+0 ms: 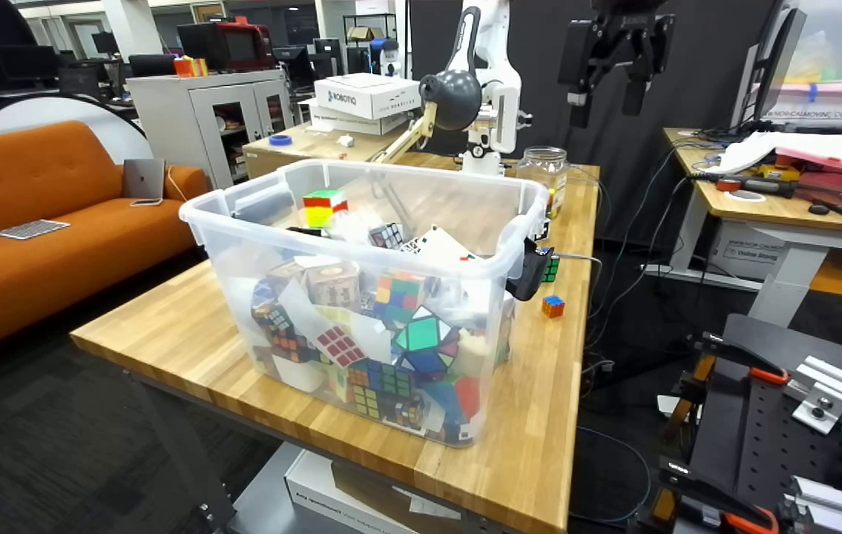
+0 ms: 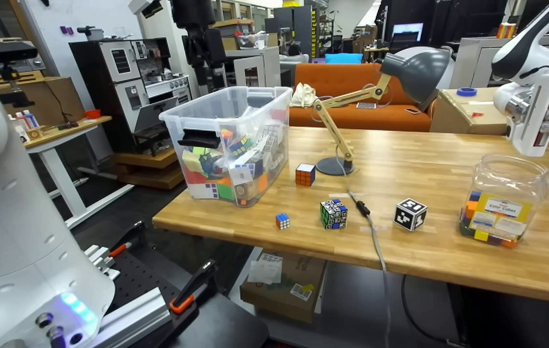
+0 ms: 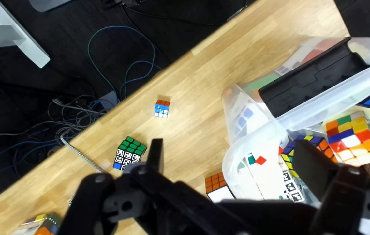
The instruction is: Turn on the grey lamp, place the Rubik's cube on the right inside the container on the left
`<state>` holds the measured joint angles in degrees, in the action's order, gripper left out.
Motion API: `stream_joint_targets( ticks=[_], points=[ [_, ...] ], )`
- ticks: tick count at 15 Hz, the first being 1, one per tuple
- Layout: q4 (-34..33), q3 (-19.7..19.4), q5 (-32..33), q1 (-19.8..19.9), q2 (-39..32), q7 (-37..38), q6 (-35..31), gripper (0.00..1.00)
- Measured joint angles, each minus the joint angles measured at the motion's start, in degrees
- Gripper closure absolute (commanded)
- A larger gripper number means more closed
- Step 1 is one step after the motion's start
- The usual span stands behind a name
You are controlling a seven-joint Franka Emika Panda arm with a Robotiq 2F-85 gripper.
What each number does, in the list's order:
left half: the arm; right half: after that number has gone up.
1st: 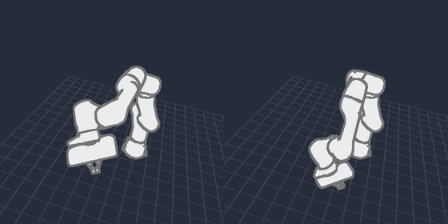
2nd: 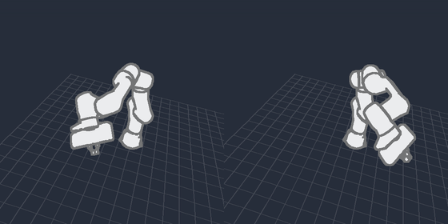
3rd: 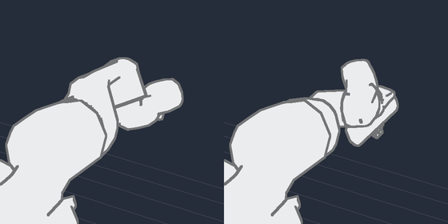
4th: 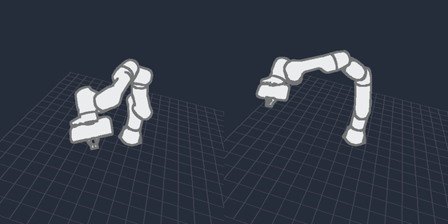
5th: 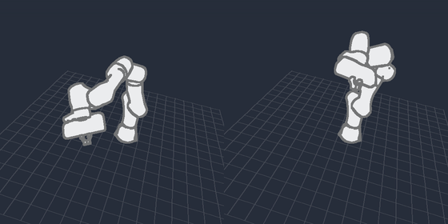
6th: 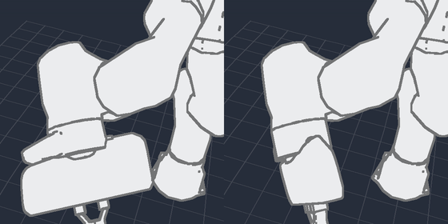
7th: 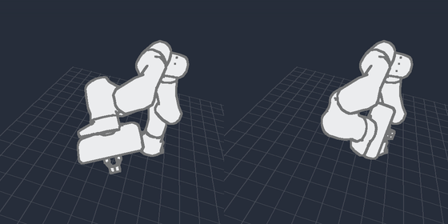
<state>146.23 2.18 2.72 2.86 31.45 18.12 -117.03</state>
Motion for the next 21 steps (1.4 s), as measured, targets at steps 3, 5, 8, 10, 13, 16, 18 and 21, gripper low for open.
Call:
stream_joint_targets(
  ticks=[3, 5, 8, 10, 13, 16, 18, 21],
  points=[
    [0.0, 0.0, 0.0, 0.0, 0.0, 0.0, 0.0, 0.00],
    [-0.1, -0.1, 0.0, 0.4, -0.1, 0.5, -0.7, 0.00],
    [-1.5, -0.5, 0.8, 3.5, -1.3, 4.2, -6.4, 0.00],
    [-3.6, -0.8, 1.3, 6.5, -3.2, 7.4, -9.7, 0.00],
    [-7.4, -1.0, 2.1, 10.0, -8.0, 13.5, -10.7, 0.00],
    [-9.4, -0.9, 2.1, 10.4, -10.9, 16.0, -10.7, 0.00],
    [-9.5, -0.8, 2.1, 10.4, -10.8, 16.4, -10.7, 0.00],
    [-9.5, -0.8, 2.1, 10.4, -10.7, 16.5, -10.7, 0.00]
  ],
)
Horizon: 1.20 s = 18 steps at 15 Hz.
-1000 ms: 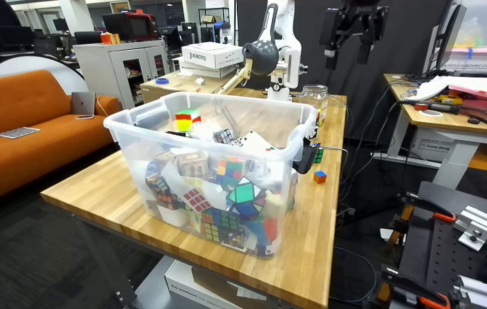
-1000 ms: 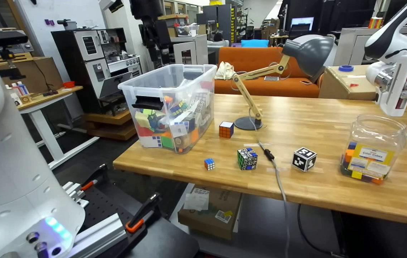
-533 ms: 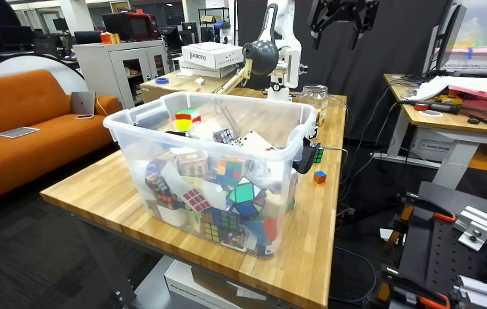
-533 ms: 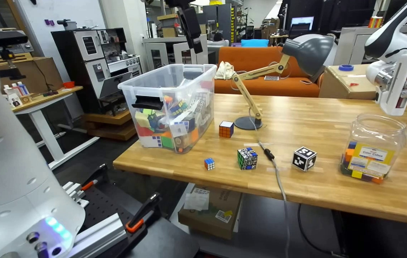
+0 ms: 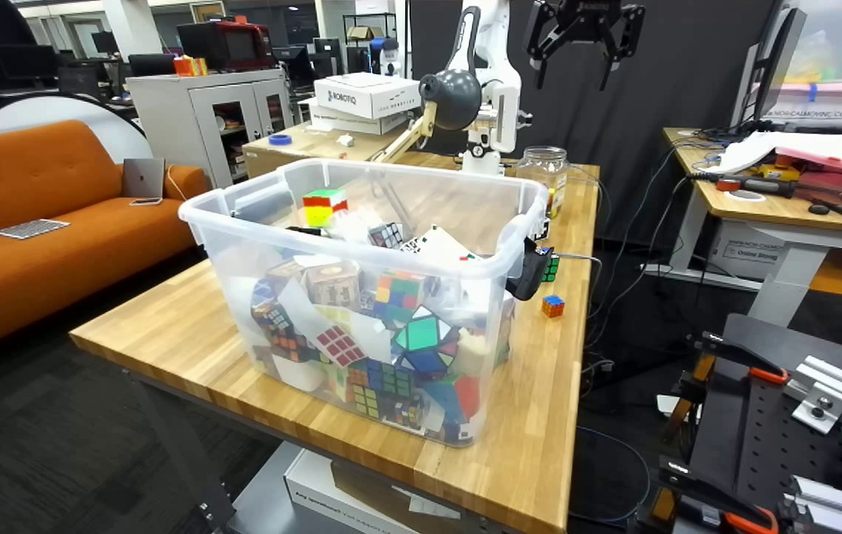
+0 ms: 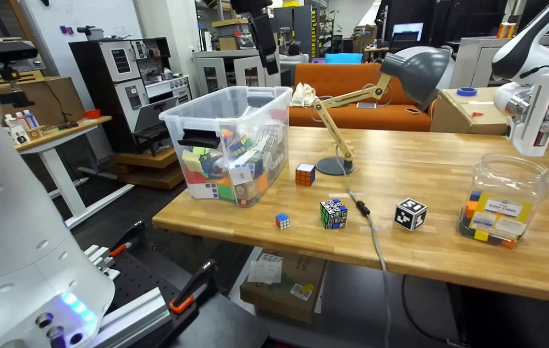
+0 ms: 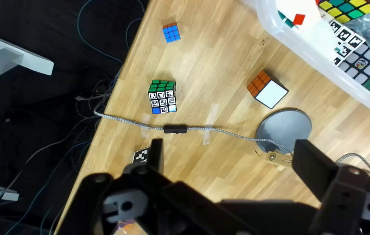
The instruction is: Turn on the grey lamp, place the Rubik's cube on the right inside the container on the left
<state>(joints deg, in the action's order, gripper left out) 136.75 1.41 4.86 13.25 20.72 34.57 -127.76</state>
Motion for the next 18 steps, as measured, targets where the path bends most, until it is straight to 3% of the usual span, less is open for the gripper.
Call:
stream_joint_targets(
  ticks=[7, 12, 18],
  points=[
    [0.1, -0.4, 0.0, 0.0, -0.1, 0.0, 0.0, 0.00],
    [-1.1, -4.5, -1.5, 0.1, -1.0, -0.3, 0.5, 0.00],
    [-8.0, -8.9, -6.9, 0.1, -10.1, -1.9, 1.9, 0.00]
  ],
)
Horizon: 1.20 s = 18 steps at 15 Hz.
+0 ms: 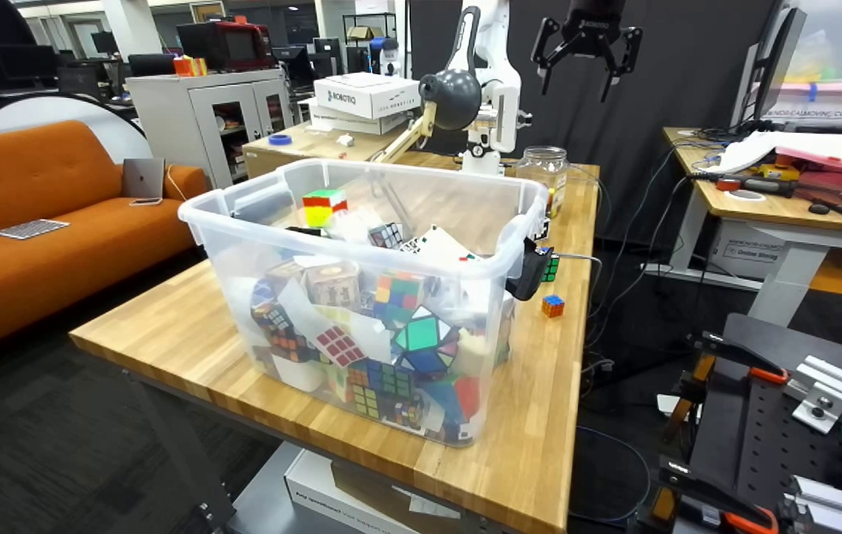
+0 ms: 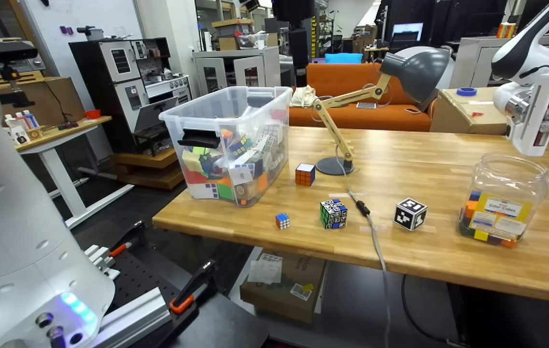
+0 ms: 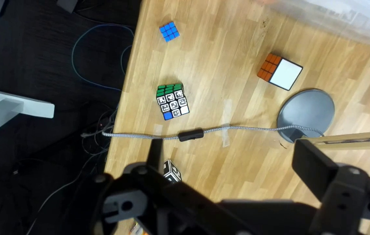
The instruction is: Turn on the grey lamp, place the Rubik's cube on the right inside the container on the left
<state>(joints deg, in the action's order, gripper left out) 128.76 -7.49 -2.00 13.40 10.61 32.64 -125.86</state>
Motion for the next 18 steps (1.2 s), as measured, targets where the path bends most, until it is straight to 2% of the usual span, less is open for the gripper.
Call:
stream_joint_targets(
  ticks=[6, 18],
  points=[
    [-6.6, 0.0, 0.6, -0.2, -7.5, 1.4, -0.2, 0.00],
    [-7.0, -0.1, 0.6, -0.2, -7.9, 1.4, -0.2, 0.00]
  ],
)
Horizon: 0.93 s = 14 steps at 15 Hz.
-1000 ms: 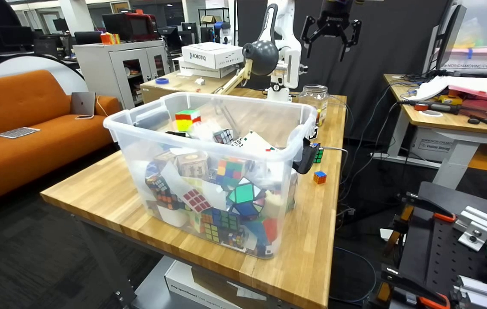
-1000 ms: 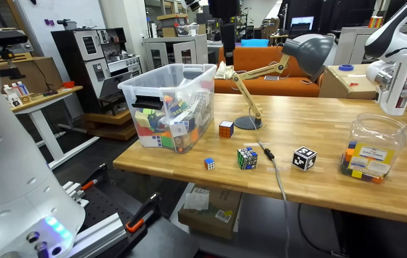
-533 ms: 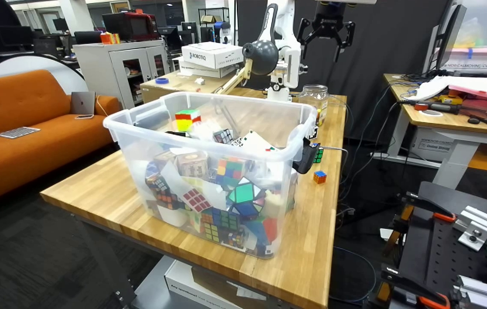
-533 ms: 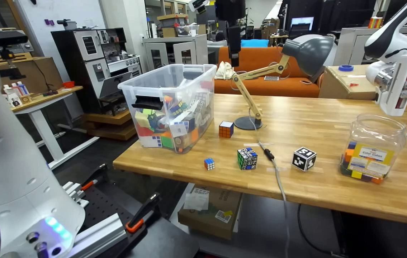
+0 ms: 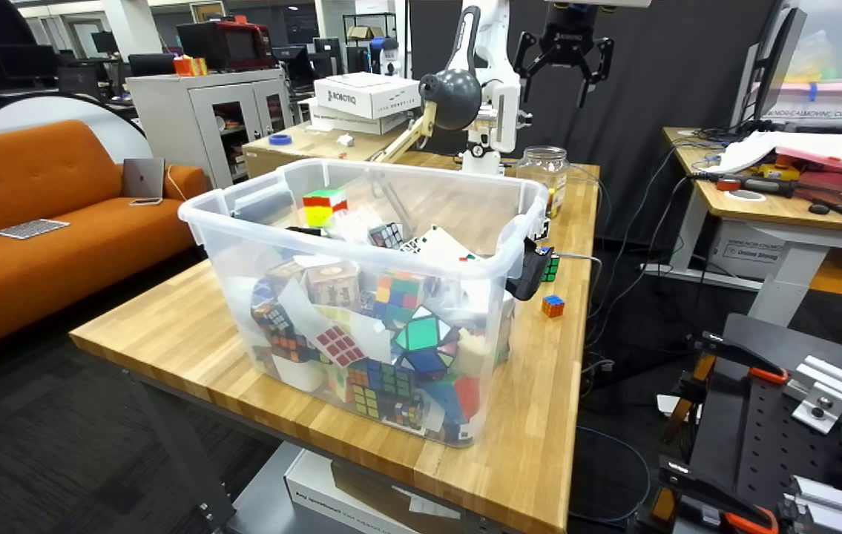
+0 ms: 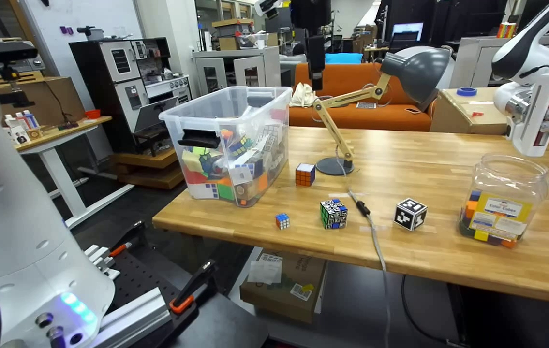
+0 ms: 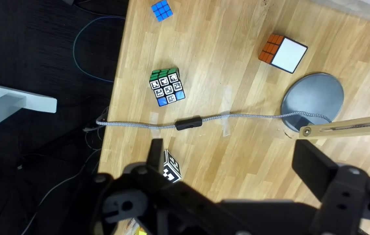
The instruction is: Turn on the grey lamp, place the Rubik's cube on the right inside the container on the left
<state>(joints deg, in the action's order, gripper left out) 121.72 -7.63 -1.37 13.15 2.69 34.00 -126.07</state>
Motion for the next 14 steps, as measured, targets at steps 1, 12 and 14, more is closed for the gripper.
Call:
stream_joint_targets(
  ticks=[1, 12, 14],
  points=[
    [0.0, -0.2, -0.2, 0.0, -0.3, 0.0, -0.1, 0.00],
    [-12.3, -2.2, -2.3, -1.0, -19.8, 1.6, -2.9, 0.00],
    [-13.8, -2.5, -2.3, -1.2, -21.1, 1.7, -2.9, 0.00]
  ],
)
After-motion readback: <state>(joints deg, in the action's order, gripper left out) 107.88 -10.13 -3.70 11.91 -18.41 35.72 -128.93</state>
